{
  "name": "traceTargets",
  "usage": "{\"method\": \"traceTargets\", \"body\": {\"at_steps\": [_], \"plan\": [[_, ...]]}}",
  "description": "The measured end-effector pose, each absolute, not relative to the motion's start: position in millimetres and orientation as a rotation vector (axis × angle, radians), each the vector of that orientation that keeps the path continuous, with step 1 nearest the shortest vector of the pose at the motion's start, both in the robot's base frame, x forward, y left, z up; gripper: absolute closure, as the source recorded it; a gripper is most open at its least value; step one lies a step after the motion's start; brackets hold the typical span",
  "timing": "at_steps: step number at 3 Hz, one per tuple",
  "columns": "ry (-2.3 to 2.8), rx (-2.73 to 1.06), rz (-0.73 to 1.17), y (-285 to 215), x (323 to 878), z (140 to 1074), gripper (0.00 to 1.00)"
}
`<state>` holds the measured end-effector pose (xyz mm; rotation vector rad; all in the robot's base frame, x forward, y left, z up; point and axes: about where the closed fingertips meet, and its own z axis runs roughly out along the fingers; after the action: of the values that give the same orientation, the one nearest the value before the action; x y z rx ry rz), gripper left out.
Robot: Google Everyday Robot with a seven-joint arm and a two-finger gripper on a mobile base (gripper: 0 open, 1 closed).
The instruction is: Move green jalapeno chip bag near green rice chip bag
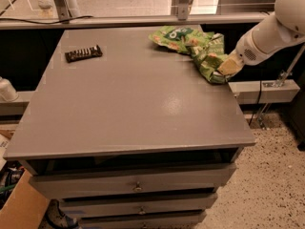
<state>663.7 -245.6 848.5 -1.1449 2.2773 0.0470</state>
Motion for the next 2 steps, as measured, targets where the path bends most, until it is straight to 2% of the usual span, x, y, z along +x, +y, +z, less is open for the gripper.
{"method": "traceTargets", "body": {"at_steps": [2], "plan": [[2.272,-1.157,0.056,-237.0,676.4,847.5,1.0]]}}
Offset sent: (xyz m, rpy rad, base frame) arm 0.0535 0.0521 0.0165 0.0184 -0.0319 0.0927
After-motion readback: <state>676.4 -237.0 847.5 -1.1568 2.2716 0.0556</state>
